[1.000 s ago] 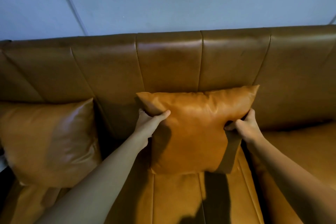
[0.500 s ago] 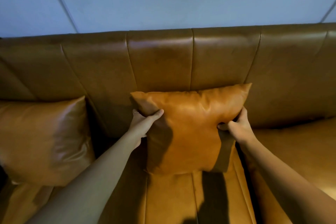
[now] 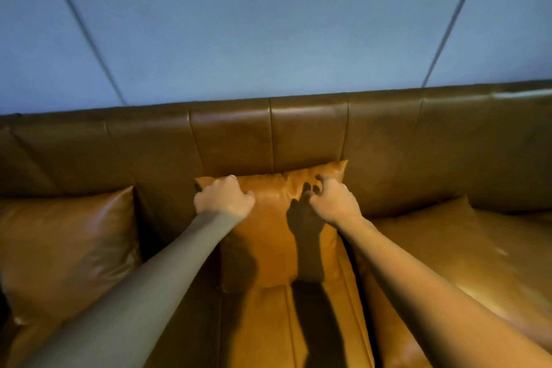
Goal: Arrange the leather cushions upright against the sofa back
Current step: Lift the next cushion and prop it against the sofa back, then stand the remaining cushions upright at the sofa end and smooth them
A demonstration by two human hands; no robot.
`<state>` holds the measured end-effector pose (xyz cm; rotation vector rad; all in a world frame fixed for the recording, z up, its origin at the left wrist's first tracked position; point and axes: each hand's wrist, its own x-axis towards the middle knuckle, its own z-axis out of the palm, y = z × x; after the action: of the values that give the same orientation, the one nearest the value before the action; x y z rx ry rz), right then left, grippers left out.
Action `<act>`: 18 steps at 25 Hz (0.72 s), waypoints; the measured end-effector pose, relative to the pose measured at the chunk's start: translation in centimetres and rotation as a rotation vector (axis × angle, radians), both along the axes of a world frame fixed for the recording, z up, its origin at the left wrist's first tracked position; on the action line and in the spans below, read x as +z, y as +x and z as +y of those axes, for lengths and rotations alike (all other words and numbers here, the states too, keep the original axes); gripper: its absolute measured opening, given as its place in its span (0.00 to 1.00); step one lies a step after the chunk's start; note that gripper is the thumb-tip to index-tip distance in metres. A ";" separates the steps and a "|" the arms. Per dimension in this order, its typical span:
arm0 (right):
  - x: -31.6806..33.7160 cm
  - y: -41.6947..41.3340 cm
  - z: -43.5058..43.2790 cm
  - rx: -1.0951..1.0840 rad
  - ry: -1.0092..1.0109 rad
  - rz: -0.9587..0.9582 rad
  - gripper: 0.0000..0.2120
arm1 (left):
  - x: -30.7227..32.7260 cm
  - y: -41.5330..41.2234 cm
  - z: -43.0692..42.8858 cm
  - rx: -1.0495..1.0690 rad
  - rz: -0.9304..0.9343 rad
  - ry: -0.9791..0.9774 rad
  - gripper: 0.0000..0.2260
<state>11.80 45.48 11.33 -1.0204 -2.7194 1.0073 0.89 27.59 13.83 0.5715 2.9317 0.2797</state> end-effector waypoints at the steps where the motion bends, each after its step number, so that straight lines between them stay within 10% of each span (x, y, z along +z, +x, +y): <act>1: 1.1 0.7 -0.8 0.037 0.084 0.023 0.23 | 0.9 1.1 0.3 -0.061 0.075 0.032 0.23; 8: 7.7 8.4 -4.1 0.019 0.579 0.176 0.26 | 6.3 9.7 2.0 -0.302 0.378 0.153 0.29; 18: 4.6 21.9 5.7 -0.242 0.522 -0.005 0.30 | 1.3 20.6 12.7 -0.420 0.166 0.207 0.28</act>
<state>33.70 51.20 15.91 -1.1911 -2.5575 0.2335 21.48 40.32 15.14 1.2709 2.8544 0.5047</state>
